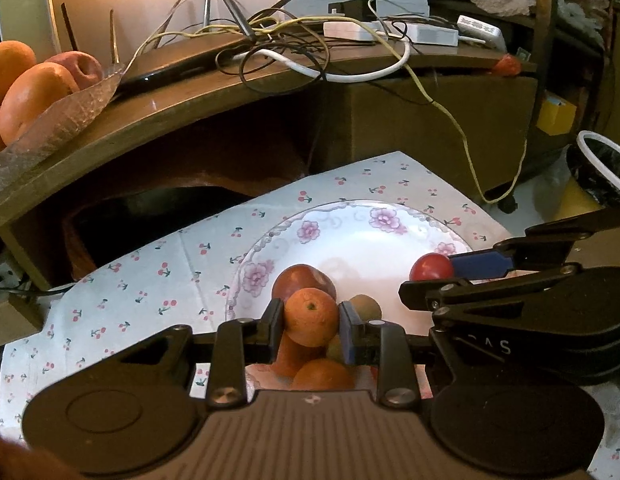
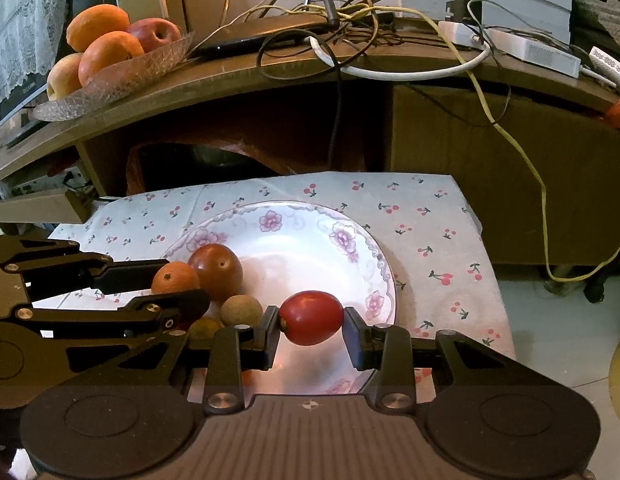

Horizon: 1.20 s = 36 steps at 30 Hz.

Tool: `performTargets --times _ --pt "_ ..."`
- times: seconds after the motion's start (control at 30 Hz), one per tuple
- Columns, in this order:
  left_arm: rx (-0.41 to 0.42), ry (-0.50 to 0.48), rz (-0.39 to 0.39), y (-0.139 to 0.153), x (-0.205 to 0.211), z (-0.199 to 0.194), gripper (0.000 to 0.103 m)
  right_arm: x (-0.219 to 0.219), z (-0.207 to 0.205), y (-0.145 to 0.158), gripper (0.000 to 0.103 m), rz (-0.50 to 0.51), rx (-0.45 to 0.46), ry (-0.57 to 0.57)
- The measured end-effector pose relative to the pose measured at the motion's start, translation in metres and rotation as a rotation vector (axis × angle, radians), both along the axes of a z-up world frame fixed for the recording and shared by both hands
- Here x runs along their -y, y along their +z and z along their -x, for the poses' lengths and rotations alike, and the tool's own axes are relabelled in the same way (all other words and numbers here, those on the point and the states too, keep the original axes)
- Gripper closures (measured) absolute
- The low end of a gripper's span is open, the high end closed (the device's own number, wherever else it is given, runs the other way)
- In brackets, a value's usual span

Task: Organize fruits
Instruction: 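Lower the orange and tomato into the white plate and open both tools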

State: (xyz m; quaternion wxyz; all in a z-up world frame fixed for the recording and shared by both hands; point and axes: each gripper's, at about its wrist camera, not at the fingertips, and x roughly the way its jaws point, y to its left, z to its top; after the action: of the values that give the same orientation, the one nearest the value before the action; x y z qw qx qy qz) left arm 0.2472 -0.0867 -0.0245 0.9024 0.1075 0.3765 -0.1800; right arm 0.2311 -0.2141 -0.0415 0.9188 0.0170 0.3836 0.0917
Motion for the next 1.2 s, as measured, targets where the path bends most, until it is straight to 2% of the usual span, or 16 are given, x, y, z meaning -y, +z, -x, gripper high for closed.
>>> performTargets --times 0.67,1.2 --pt "0.026 0.0 -0.042 -0.0023 0.0032 0.0014 0.07 -0.0018 -0.0016 -0.0022 0.065 0.001 0.001 0.0" --pt "0.016 -0.001 -0.017 -0.0012 -0.0009 0.0003 0.068 -0.0009 -0.0008 -0.0014 0.065 0.001 0.009 0.0"
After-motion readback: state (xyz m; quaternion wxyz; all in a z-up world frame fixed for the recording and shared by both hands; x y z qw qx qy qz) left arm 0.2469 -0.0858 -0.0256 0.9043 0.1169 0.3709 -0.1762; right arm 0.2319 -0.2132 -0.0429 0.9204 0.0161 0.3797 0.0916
